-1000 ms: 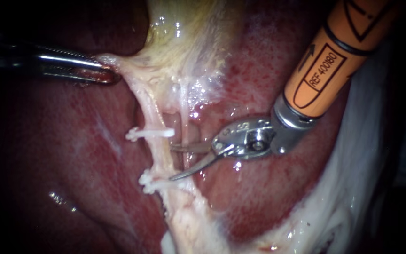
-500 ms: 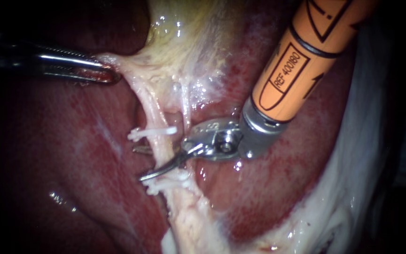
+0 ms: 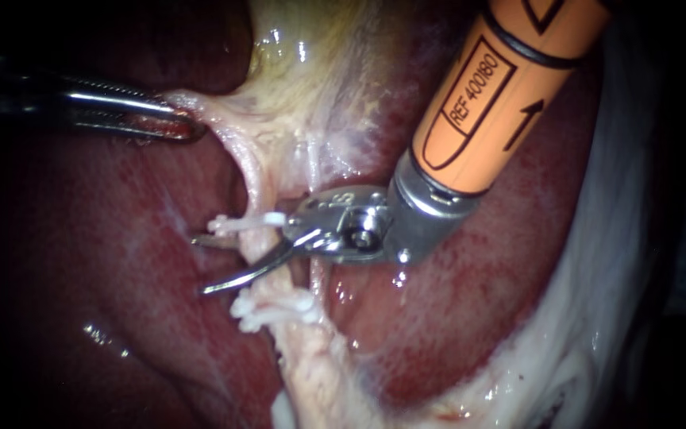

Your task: Go to the cutting position left tube

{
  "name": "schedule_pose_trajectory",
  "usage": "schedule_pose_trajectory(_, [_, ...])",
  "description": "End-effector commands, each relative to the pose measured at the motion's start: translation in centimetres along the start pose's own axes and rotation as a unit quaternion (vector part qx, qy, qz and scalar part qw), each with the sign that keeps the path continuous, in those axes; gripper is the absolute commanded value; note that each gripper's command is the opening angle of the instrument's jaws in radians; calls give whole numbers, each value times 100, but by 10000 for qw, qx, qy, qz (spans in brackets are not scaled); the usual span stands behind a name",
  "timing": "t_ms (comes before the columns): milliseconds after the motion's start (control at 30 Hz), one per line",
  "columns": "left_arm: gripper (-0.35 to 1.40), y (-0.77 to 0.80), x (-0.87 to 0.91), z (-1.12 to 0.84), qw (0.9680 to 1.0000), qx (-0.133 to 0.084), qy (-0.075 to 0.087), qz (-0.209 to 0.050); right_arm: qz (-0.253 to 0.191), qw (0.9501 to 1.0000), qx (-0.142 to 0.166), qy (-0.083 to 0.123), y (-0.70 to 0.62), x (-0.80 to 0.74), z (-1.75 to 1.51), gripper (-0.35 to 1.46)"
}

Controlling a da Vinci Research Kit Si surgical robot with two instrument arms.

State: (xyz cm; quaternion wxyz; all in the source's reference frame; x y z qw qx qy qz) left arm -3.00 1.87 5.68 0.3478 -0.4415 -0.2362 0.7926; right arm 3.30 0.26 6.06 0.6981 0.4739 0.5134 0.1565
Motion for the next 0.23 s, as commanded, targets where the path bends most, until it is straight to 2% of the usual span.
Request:
schedule_pose_trajectory(33, [-35, 0, 0, 0, 10000, 6, 1, 1, -3, 10000, -1, -6, 0, 0, 1, 140])
schedule_pose_trajectory(233, [-35, 0, 0, 1, 10000, 7, 2, 1, 54, 10000, -4, -11, 1, -1, 1, 140])
